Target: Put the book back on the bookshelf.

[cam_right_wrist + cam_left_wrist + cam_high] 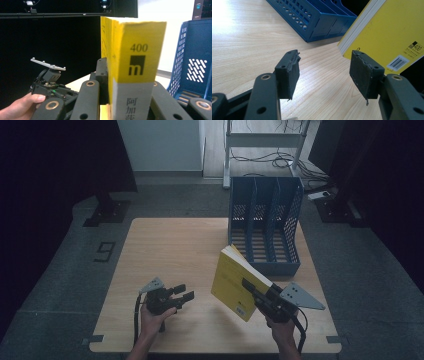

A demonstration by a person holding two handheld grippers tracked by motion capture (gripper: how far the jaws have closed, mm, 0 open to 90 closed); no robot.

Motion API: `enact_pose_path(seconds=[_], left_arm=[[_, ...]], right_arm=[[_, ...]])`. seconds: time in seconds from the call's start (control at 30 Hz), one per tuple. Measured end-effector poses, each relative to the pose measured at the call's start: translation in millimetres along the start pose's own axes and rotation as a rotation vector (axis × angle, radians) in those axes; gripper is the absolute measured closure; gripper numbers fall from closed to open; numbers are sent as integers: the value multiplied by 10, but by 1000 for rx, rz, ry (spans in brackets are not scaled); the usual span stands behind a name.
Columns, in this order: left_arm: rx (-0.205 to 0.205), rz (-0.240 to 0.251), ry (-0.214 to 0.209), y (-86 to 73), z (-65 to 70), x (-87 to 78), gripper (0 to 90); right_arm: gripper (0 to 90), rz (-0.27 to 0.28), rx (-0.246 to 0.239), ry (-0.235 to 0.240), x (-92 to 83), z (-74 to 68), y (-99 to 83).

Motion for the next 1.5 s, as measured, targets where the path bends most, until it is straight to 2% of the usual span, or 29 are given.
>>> enact_pose_path(seconds=[0.47, 1.23, 1.5], left_arm=[[-5, -5, 5, -7, -14, 0, 407], [-7, -13, 4, -37, -32, 19, 405], [-9, -13, 6, -36, -37, 15, 405]], right_arm=[[745, 25, -2, -17, -70, 39, 79], [745, 112, 13, -101, -316, 248, 300], [745, 115, 12, -113, -334, 277, 307]])
Point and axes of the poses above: each handheld gripper's, and its own axes: x roughly forward along the jaws, y roughly out of its top, z roughly to its right, the point moved 7 cm from there along x, roughly forward along the jaws, and after that the axes turned 7 degrees about z, right-handed, at the moved point
